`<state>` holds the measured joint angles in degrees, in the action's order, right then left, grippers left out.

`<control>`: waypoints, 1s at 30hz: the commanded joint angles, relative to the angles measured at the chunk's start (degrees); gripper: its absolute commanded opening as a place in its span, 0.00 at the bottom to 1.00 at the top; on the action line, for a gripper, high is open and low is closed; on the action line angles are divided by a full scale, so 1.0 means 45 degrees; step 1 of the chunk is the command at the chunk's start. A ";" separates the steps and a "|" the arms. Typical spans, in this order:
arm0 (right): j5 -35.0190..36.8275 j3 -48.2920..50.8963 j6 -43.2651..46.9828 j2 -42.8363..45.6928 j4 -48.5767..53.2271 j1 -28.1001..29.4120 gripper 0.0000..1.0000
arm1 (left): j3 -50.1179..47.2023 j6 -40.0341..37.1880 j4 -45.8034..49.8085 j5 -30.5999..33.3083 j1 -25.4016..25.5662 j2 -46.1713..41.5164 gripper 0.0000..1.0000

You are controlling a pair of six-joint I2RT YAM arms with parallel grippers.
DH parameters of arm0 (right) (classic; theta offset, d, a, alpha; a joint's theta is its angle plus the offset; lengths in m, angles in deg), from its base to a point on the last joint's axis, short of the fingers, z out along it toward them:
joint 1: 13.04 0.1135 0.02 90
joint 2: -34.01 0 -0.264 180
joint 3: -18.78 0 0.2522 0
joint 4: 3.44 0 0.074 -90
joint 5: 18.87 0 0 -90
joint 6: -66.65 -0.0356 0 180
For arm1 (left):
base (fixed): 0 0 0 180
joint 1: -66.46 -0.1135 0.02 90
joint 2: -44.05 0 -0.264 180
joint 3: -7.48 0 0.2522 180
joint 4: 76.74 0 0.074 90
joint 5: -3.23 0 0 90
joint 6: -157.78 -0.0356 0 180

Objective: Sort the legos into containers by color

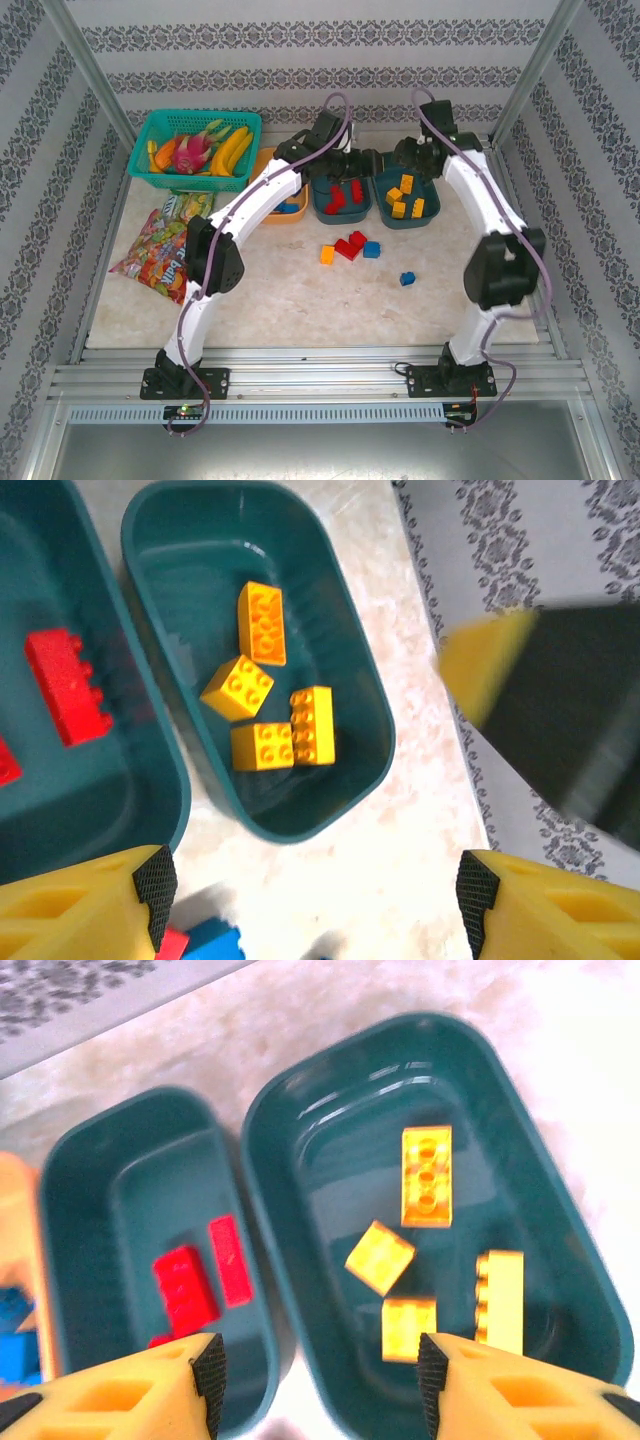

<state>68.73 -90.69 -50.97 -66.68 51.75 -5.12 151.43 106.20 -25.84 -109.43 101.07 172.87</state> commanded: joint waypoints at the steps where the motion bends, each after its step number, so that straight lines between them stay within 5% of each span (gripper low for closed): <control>1: 0.0271 0.2479 -0.0786 0.2250 -0.0115 0.0445 0.55 | -0.1269 -0.0303 0.0397 0.0220 0.0487 -0.1065 0.76; 14: 0.0376 0.9094 -0.3158 0.9430 0.2331 0.2893 0.57 | -0.4680 0.2611 0.0418 0.1329 0.1795 -0.2024 0.74; 21: 0.0592 1.0019 -0.4111 1.0683 0.3117 0.4312 0.57 | -0.4711 0.5234 0.0699 0.1742 0.2263 -0.1346 0.75; 30: 0.0570 1.0038 -0.3855 1.1499 0.3969 0.4626 0.59 | -0.3320 0.9754 0.1492 0.2099 0.2771 0.0369 0.79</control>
<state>69.85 -45.81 -68.21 -16.25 66.85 15.25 134.45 139.77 -22.65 -102.13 112.15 172.39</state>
